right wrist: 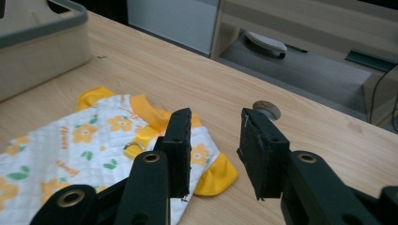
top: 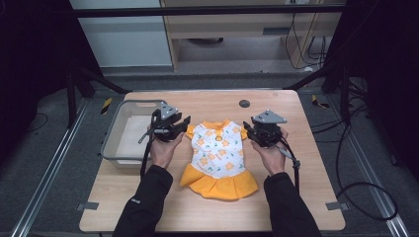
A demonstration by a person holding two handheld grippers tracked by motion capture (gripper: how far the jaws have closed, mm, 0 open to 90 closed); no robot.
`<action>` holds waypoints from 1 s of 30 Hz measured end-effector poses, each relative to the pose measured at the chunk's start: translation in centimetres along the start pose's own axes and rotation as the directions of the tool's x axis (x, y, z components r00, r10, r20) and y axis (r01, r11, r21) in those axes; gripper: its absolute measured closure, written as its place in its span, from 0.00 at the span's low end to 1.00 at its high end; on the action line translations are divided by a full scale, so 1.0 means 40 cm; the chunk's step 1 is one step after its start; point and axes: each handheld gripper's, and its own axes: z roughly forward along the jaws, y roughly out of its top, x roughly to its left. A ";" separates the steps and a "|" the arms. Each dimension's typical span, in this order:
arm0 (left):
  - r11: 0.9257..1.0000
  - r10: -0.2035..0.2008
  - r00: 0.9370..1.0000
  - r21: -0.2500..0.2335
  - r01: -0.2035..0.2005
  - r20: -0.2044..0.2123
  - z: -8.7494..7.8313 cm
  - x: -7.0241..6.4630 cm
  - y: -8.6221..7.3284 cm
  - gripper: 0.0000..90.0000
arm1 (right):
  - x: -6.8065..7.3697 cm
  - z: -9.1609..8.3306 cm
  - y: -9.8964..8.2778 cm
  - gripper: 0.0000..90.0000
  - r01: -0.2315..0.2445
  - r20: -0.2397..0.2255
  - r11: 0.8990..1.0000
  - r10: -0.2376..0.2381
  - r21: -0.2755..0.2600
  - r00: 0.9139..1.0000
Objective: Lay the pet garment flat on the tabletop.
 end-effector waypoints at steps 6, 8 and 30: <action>0.999 0.052 0.997 -0.007 -0.052 0.054 -0.091 -0.004 -0.010 0.58 | -0.003 -0.082 -0.012 0.64 -0.043 -0.066 0.999 0.042 -0.009 0.997; 0.998 0.064 0.995 0.002 -0.064 0.077 -0.115 -0.011 -0.023 0.55 | -0.001 -0.110 -0.021 0.62 -0.038 -0.079 0.999 0.037 -0.019 0.996; 0.984 0.039 0.982 0.166 -0.070 0.183 -0.200 -0.055 -0.278 0.47 | 0.063 -0.208 -0.234 0.53 -0.082 -0.232 0.988 0.111 0.129 0.966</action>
